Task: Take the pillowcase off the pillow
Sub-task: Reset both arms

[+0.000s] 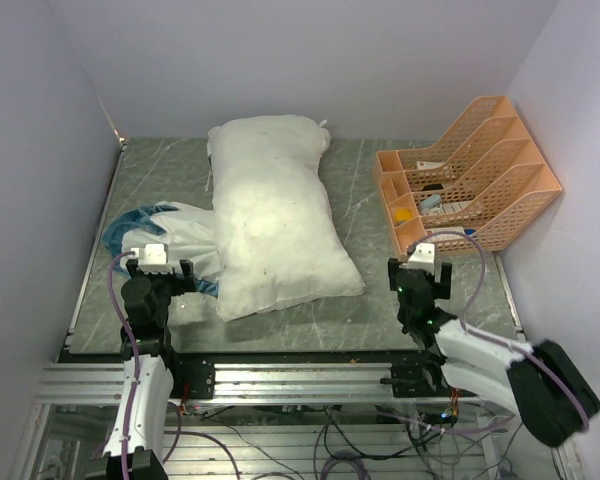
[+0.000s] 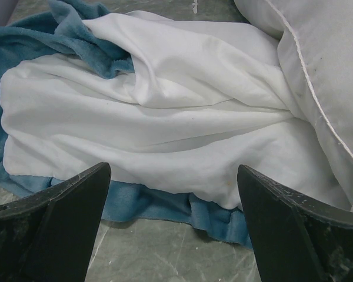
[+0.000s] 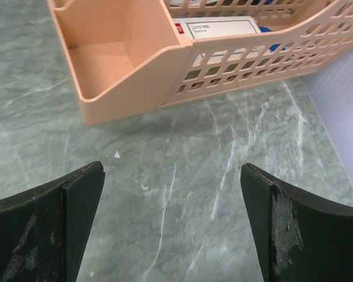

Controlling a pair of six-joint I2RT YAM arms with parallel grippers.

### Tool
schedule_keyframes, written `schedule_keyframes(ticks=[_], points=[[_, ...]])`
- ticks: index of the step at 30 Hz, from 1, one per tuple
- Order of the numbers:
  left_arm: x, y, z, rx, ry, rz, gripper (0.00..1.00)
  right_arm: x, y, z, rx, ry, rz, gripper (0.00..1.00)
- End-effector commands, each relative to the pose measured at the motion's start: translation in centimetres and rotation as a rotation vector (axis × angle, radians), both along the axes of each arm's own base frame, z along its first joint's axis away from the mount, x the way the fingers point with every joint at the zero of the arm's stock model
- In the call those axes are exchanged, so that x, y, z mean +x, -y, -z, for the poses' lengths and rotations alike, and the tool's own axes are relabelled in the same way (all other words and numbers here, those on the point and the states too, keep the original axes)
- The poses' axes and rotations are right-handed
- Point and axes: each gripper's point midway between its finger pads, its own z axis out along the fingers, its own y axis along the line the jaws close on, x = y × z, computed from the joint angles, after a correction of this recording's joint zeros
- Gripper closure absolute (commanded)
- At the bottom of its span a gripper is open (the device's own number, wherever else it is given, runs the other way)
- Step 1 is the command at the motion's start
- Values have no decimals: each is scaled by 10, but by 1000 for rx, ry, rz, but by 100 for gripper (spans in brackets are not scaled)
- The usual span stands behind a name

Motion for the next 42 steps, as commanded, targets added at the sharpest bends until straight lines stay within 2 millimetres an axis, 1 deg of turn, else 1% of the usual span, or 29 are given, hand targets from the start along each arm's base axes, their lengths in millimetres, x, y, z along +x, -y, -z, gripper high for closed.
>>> schedule_keyframes(ticks=[1,2,3,4,5,6,7,8,9,10,11,12,13,14,16,18,19,20,21,22,23,24,26,27,28,31,37,42], points=[[5,0,-18,12,62,2,0,12,20,-4,-45,-26,246,0],[5,0,-17,12,62,2,0,17,21,6,-84,-85,272,0],[5,0,-18,11,62,2,0,25,16,16,-129,-160,265,0],[6,0,-18,12,63,2,0,42,4,30,-180,-253,230,0],[5,0,-18,12,63,4,0,53,-7,59,-262,-410,163,0],[5,0,-18,11,63,4,1,54,4,70,-408,-488,273,0],[5,0,-18,13,62,5,0,40,32,82,-538,-569,446,0],[5,1,-18,14,63,8,0,36,58,67,-570,-442,615,0],[6,2,-18,14,62,17,0,35,64,78,-513,-534,568,0],[6,4,-18,14,62,26,1,43,60,87,-374,-569,465,0],[6,4,-17,15,61,27,0,47,55,89,-247,-566,394,0],[6,4,-17,15,59,27,0,53,41,95,-110,-592,249,0],[6,4,-17,16,59,27,0,63,20,97,4,-593,61,0],[6,4,-18,17,60,27,0,60,13,94,84,-571,14,0],[6,4,-17,16,60,29,0,60,1,74,167,-483,-115,0],[6,4,-18,17,62,28,0,58,-22,52,190,-375,-305,0],[6,4,-18,17,62,29,0,51,-37,44,200,-340,-417,0],[6,4,-18,17,62,30,0,42,-59,34,214,-304,-571,0],[6,4,-17,18,60,31,0,37,-63,27,201,-272,-610,0],[6,4,-17,18,59,32,0,33,-57,23,190,-234,-576,0],[6,4,-17,18,60,32,0,32,-53,15,188,-188,-554,0],[6,5,-18,18,61,34,0,29,-52,10,185,-157,-554,0],[6,5,-18,18,61,35,0,20,-67,0,177,-116,-662,0],[6,5,-18,19,61,36,1,15,-75,-2,168,-108,-725,0],[6,5,-17,18,60,35,0,11,-78,-4,158,-97,-756,0],[6,5,-17,17,59,34,0,8,-77,-12,146,-45,-754,0],[6,5,-17,17,60,35,1,3,-81,-15,134,-25,-789,0],[6,5,-17,18,60,36,0,5,-74,-18,142,7,-733,0]])
